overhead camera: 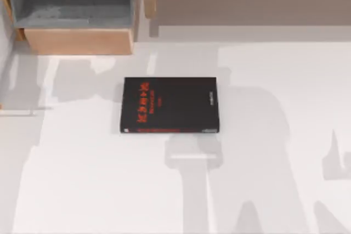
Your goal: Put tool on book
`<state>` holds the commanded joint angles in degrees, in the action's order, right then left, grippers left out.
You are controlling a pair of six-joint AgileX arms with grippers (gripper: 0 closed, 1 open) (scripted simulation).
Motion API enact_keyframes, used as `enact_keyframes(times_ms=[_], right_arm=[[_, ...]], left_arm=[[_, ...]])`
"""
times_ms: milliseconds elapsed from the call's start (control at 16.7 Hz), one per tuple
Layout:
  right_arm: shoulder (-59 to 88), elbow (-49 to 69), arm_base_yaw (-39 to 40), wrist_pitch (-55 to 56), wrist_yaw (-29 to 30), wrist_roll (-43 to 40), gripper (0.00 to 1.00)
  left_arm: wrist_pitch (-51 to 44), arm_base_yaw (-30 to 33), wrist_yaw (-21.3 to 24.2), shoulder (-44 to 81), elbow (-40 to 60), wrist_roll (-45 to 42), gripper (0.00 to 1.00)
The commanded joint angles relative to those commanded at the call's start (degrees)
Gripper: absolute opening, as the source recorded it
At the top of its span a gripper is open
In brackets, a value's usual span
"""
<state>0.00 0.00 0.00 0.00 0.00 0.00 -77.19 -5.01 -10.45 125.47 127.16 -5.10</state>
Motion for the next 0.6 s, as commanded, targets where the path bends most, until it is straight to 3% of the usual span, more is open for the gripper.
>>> enact_keyframes(times_ms=[600], right_arm=[[0.0,0.0,0.0,0.0,0.0,0.0,1.00]], left_arm=[[3.7,33.4,4.5,7.2,-6.3,29.2,0.00]])
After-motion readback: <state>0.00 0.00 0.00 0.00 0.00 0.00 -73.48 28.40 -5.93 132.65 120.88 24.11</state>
